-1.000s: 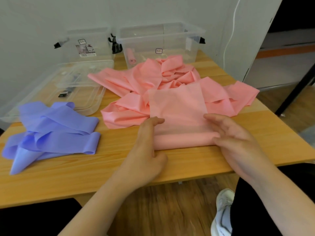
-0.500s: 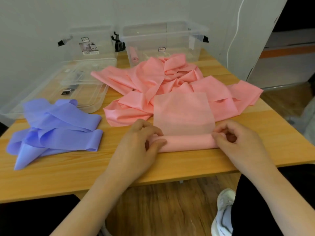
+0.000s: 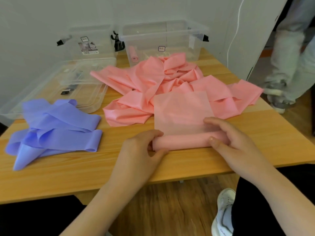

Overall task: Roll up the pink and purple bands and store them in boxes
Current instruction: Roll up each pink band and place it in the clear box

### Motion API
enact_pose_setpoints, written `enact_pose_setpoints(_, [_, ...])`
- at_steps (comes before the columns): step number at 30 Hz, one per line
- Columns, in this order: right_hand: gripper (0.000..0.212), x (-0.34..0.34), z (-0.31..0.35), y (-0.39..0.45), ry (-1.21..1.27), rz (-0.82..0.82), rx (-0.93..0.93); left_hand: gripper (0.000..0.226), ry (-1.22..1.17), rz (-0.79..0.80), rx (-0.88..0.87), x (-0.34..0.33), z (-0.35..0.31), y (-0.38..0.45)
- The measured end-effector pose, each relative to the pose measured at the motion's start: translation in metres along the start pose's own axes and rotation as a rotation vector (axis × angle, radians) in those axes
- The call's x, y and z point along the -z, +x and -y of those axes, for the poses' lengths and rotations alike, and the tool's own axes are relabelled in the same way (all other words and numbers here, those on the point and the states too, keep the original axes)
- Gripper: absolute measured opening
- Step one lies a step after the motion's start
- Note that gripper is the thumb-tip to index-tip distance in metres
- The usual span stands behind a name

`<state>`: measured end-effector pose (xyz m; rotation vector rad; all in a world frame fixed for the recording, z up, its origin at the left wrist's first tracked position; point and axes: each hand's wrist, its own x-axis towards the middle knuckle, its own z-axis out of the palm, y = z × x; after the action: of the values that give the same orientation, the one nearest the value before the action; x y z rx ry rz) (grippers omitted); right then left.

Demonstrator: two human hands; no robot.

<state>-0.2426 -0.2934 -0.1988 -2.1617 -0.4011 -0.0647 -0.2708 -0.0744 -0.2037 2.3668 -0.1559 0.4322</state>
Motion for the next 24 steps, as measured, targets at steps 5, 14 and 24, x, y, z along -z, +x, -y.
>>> enact_pose_setpoints(5, [0.046, 0.008, -0.006, 0.006, -0.105, -0.008, 0.042, 0.016, 0.091, 0.042, -0.031, 0.005, 0.000, 0.006])
enact_pose_setpoints(14, [0.026, 0.002, -0.008, 0.008, -0.232, -0.050, 0.047, 0.027, 0.092, 0.074, -0.045, 0.006, 0.006, 0.012])
enact_pose_setpoints(24, [0.018, 0.003, -0.009, 0.010, -0.195, -0.022, 0.080, 0.027, 0.135, 0.136, -0.105, 0.008, 0.008, 0.015])
